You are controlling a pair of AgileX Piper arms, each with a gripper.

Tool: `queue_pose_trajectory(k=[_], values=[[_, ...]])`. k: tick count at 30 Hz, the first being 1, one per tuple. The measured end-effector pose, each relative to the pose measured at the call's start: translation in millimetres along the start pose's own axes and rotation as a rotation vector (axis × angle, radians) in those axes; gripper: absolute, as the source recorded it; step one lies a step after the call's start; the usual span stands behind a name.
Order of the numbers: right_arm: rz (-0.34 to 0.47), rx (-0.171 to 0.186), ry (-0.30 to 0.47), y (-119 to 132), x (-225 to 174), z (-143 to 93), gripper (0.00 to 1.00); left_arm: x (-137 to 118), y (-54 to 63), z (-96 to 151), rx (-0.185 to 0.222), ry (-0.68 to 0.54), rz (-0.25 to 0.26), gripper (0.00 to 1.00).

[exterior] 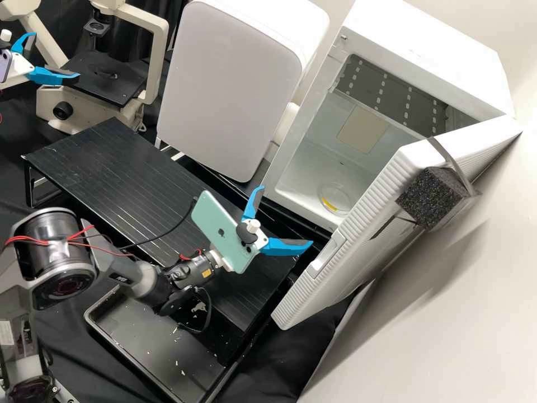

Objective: Take the petri dish out of the incubator

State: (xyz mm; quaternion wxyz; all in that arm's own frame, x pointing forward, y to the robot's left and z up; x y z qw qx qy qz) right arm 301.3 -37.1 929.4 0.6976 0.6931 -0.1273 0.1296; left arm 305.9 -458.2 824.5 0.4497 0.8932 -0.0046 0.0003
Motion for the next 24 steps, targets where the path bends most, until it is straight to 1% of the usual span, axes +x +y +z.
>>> queue_pose_trajectory(k=[5, 11, 15, 17, 24], values=[[-0.006, -0.012, -0.011, 2.0, 29.9, 6.6, 1.00, 0.0, 0.0, 0.0, 0.000, 0.000, 0.000, 1.00], [-0.057, -0.035, -0.051, -2.2, 62.3, 18.4, 1.00, 0.0, 0.0, 0.0, 0.000, 0.000, 0.000, 1.00], [-0.088, -0.031, -0.089, -5.5, 79.8, 27.7, 1.00, 0.0, 0.0, 0.0, 0.000, 0.000, 0.000, 1.00], [-0.096, -0.021, -0.096, -7.1, 85.2, 30.8, 1.00, 0.0, 0.0, 0.0, 0.000, 0.000, 0.000, 1.00], [-0.091, -0.031, -0.102, -4.0, 101.2, 35.3, 1.00, 0.0, 0.0, 0.0, 0.000, 0.000, 0.000, 1.00]])
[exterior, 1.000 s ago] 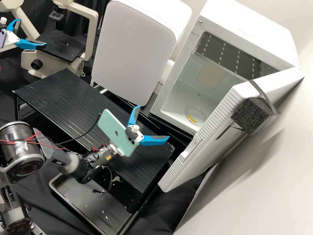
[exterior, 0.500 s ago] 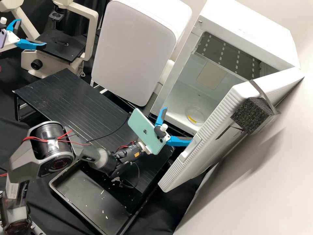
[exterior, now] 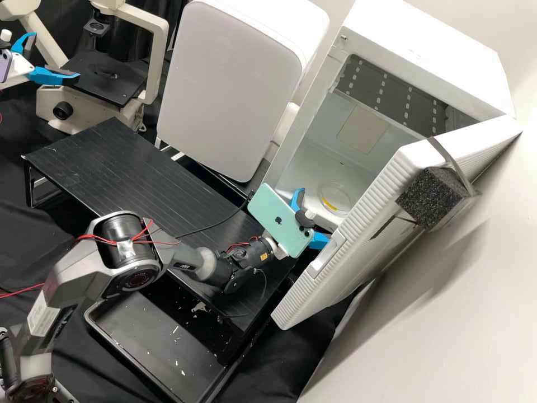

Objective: Take the petri dish out of the incubator

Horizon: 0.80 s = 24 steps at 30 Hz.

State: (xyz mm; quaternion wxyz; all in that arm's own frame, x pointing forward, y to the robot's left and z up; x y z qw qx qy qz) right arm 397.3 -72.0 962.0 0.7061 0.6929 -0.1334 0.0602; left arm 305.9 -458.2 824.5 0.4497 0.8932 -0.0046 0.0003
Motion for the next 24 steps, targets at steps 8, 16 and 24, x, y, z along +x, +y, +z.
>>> queue_pose_trajectory(k=[8, 16, 24], values=[[-0.010, -0.003, 0.012, -1.4, 16.8, 3.9, 1.00, 0.0, 0.0, 0.0, 0.000, 0.000, 0.000, 1.00], [-0.018, -0.007, 0.003, -3.2, 32.0, 5.4, 1.00, 0.0, 0.0, 0.0, 0.000, 0.000, 0.000, 1.00], [-0.045, -0.005, 0.009, -10.8, 46.0, 5.2, 1.00, 0.0, 0.0, 0.0, 0.000, 0.000, 0.000, 1.00]])
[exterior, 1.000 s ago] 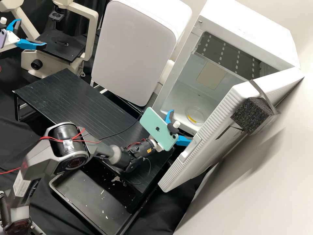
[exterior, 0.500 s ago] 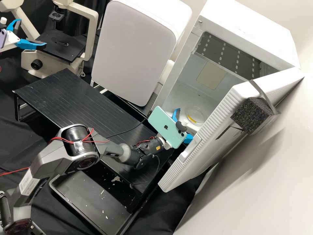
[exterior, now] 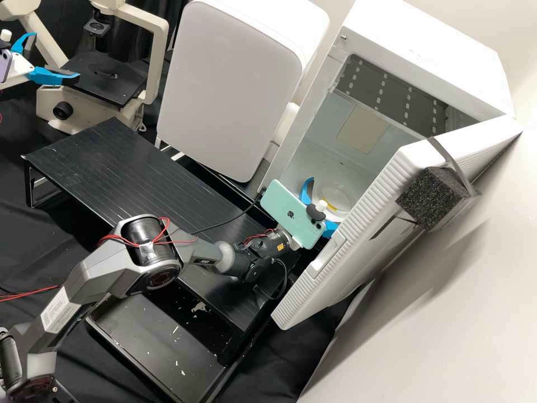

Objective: Take the petri dish out of the incubator

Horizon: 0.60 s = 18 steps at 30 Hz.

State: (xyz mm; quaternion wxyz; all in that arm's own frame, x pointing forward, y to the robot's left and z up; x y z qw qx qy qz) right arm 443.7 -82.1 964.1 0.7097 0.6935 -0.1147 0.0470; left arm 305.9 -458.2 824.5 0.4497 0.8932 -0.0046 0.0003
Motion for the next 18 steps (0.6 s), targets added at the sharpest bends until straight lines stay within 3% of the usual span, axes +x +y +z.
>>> queue_pose_trajectory(k=[18], values=[[-0.058, -0.011, 0.015, -1.2, 5.1, -4.0, 1.00, 0.0, 0.0, 0.0, 0.000, 0.000, 0.000, 1.00]])
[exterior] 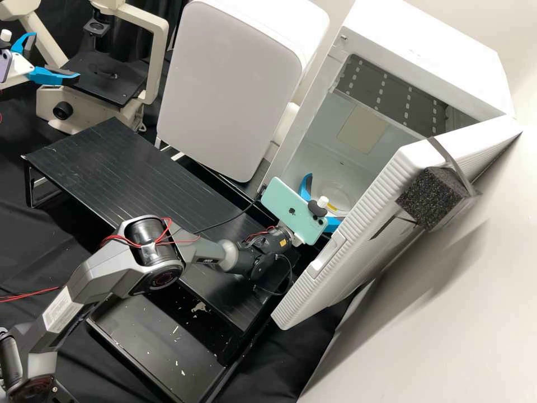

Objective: Take the petri dish out of the incubator

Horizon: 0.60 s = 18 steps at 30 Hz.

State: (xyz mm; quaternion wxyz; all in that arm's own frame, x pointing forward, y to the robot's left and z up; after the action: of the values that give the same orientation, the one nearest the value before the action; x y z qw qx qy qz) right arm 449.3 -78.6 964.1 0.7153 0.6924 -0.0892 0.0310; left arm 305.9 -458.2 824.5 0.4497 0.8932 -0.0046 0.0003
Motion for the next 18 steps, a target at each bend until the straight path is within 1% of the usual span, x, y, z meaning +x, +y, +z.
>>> queue_pose_trajectory(k=[3, 5, 8, 11, 12, 18], values=[[-0.016, 0.014, -0.003, 0.4, 1.4, -1.1, 1.00, 0.0, 0.0, 0.0, 0.000, 0.000, 0.000, 1.00], [-0.022, 0.013, -0.002, 0.2, 1.7, -1.4, 1.00, 0.0, 0.0, 0.0, 0.000, 0.000, 0.000, 1.00], [-0.034, 0.023, 0.004, -0.8, 1.7, -2.1, 1.00, 0.0, 0.0, 0.0, 0.000, 0.000, 0.000, 1.00], [-0.051, 0.015, 0.008, 1.1, 3.5, -3.9, 1.00, 0.0, 0.0, 0.0, 0.000, 0.000, 0.000, 1.00], [-0.058, 0.014, 0.008, 1.1, 4.0, -4.4, 0.00, 0.0, 0.0, 0.0, 0.000, 0.000, 0.000, 1.00], [-0.071, 0.014, 0.013, 1.4, 5.3, -5.8, 0.00, 0.0, 0.0, 0.0, 0.000, 0.000, 0.000, 1.00]])
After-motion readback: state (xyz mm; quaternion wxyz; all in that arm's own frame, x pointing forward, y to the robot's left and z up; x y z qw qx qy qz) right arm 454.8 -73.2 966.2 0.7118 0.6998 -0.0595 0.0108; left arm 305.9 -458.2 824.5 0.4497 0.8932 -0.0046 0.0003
